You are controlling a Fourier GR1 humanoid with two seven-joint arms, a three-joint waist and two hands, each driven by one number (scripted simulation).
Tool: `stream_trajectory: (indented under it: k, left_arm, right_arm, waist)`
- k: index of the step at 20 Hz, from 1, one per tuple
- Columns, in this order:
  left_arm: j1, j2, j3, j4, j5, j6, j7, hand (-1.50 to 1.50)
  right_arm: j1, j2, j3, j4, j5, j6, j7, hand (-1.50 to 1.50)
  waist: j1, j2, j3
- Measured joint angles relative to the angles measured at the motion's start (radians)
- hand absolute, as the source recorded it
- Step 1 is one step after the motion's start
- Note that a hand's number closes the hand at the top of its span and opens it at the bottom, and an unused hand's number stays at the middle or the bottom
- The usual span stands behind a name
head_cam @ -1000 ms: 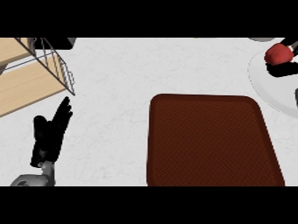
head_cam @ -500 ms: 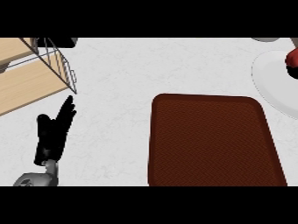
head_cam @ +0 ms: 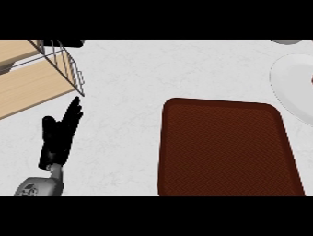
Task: Pick the bell pepper from the tray and place it in the plate
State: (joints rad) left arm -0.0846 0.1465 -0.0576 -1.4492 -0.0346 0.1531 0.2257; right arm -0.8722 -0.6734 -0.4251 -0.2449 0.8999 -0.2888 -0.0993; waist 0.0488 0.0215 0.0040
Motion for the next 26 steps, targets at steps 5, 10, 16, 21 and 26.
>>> stream_trajectory:
  k: [5, 10, 16, 21, 26]
  left_arm:
    - [-0.002, -0.014, -0.013, -0.005, -0.009, 0.006, -0.004, 0.00]
    - [-0.001, -0.016, -0.015, 0.002, -0.015, 0.005, -0.011, 0.00]
    - [0.006, -0.017, -0.008, -0.003, -0.017, 0.013, -0.004, 0.00]
    - [0.008, -0.021, -0.003, -0.002, -0.018, 0.021, -0.003, 0.00]
    - [0.019, -0.006, 0.007, -0.012, -0.011, 0.005, -0.006, 0.00]
  right_arm:
    - [0.012, -0.028, 0.002, 0.086, 0.001, 0.127, -0.018, -1.50]
    - [0.032, -0.039, 0.003, 0.116, -0.003, 0.212, -0.090, -1.50]
    - [0.030, -0.059, -0.111, 0.091, -0.129, 0.280, -0.288, -1.50]
    - [0.031, -0.075, -0.271, 0.088, -0.298, 0.343, -0.396, -1.50]
    - [0.076, -0.115, -0.360, 0.105, -0.397, 0.454, -0.454, -1.50]
  waist:
    - [0.011, 0.005, 0.001]
    - [0.011, 0.006, 0.002]
    - [-0.002, 0.000, 0.003]
    - [-0.016, -0.004, 0.003]
    - [-0.010, -0.002, 0.003]
